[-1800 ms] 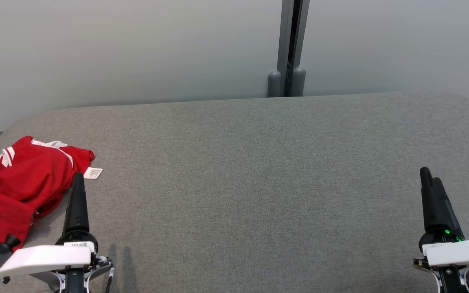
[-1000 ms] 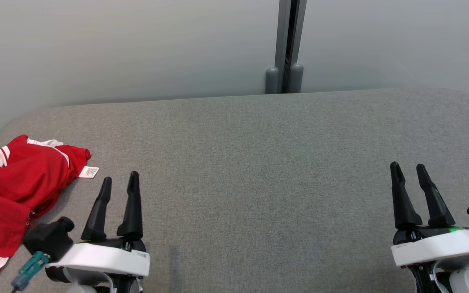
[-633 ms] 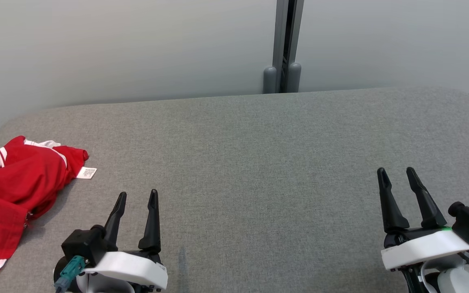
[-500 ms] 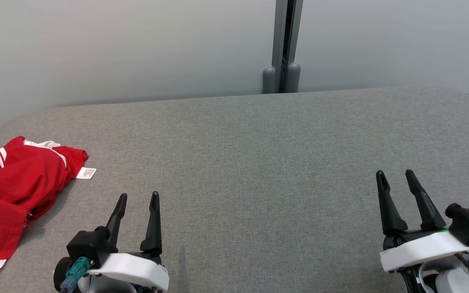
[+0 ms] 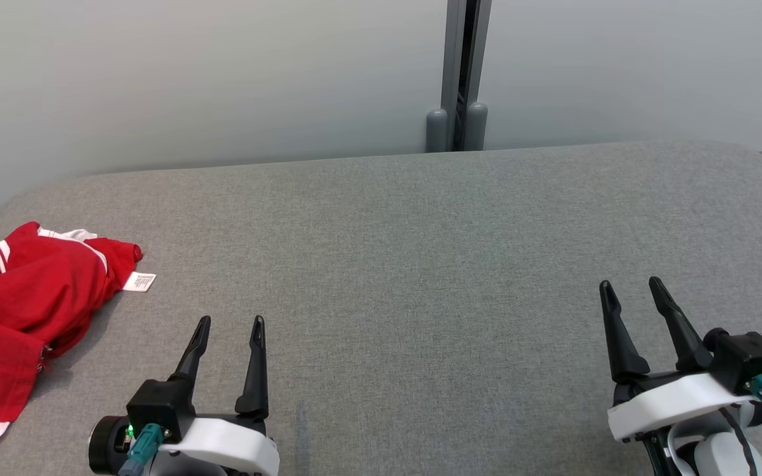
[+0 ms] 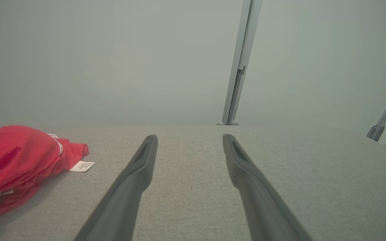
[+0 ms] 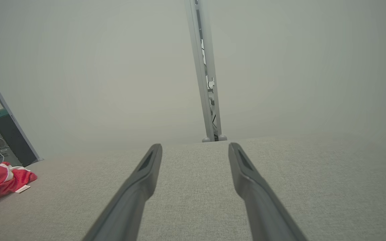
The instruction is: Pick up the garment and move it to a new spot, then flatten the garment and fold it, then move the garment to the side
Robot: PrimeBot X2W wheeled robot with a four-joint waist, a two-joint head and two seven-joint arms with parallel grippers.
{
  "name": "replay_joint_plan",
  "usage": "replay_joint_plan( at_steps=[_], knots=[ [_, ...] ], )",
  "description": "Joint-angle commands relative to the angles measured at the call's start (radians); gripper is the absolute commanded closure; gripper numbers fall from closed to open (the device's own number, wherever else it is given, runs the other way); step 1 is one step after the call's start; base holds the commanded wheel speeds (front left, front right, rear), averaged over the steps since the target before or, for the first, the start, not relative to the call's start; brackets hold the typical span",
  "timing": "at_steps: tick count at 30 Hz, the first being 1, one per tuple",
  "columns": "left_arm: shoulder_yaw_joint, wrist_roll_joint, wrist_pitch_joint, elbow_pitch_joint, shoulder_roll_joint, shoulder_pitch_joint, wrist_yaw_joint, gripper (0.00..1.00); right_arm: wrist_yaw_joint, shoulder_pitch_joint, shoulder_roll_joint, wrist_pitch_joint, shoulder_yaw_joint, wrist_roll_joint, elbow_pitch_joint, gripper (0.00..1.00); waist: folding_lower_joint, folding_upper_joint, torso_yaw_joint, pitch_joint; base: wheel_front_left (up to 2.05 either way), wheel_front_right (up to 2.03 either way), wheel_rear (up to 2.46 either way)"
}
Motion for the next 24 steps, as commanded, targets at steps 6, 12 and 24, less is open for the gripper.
replay_joint_plan(
  at_steps=[6,12,24],
  knots=[
    [0.014,0.057,-0.02,0.005,-0.004,-0.002,-0.008,0.0,0.002,-0.03,0.004,-0.013,0.0,-0.065,0.016,0.0,0.0,0.0,-0.002,0.001,0.0,0.0,0.0],
    [0.03,0.083,-0.028,0.011,-0.011,0.004,-0.019,0.0,0.002,-0.04,0.009,-0.015,-0.002,-0.097,0.036,0.0,0.0,0.0,-0.004,-0.001,0.0,0.0,0.0],
    [0.064,0.148,-0.051,0.025,-0.019,0.012,-0.052,0.0,0.002,-0.061,0.022,-0.025,-0.003,-0.184,0.066,0.0,0.0,0.0,-0.015,0.0,0.0,0.0,0.0]
  ],
)
